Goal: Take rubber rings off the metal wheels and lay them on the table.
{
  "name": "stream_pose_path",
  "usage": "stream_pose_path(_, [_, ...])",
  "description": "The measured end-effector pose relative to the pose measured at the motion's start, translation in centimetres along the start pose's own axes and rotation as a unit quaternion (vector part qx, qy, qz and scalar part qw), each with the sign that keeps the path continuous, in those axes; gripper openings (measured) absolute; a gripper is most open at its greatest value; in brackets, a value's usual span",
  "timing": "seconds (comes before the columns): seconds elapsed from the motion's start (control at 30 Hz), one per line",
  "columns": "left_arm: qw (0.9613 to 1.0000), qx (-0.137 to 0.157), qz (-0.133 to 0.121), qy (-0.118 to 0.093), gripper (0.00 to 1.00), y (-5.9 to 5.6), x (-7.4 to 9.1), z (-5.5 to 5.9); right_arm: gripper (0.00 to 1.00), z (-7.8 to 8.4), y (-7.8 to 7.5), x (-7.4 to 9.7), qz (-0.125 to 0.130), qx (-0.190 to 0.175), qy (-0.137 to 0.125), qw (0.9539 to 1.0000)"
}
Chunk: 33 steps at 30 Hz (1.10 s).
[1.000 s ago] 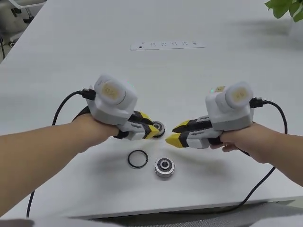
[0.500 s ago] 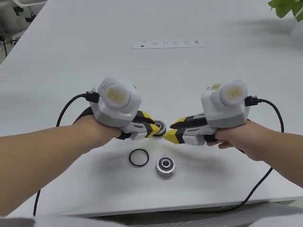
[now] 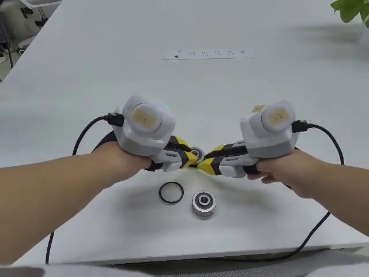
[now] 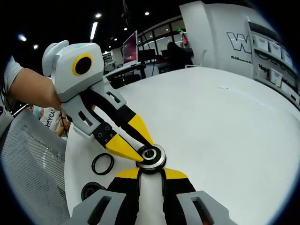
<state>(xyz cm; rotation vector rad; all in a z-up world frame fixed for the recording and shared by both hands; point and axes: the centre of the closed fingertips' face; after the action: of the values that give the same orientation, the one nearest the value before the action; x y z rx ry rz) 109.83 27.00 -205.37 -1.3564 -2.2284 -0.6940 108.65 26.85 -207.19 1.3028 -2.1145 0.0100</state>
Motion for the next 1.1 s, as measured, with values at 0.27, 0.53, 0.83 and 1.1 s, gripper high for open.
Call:
stream_pose_path(0.27, [0.9999,0.007,-0.006,-0.003,0.08,0.0,-0.1,0.0,0.03,0.3,0.3,0.2,-0.001,-0.014,-0.007,0.9999])
stream_pose_path(0.53, [0.9999,0.004,-0.011,-0.003,0.08,0.0,-0.1,0.1,0.00,0.2,0.0,0.5,0.008,-0.041,-0.019,0.9989])
stream_pose_path(0.83, [0.9999,0.005,-0.014,-0.001,0.08,0.0,0.0,0.2,0.00,0.1,-0.3,0.9,0.013,-0.064,-0.031,0.9974])
stream_pose_path(1.1, [0.9999,0.006,-0.015,0.000,0.07,0.0,0.0,0.2,0.00,-0.7,-1.2,1.3,0.023,-0.103,-0.068,0.9920])
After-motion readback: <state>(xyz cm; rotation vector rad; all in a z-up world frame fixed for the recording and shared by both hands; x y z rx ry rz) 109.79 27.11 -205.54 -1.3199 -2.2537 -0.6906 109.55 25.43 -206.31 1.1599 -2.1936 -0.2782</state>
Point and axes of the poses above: the centre of the closed fingertips' face, and the gripper's own axes: x roughly backward along the fingers, y roughly to its left, z roughly out of its underside, and after that the axes turned 14 degrees about -z, right-handed
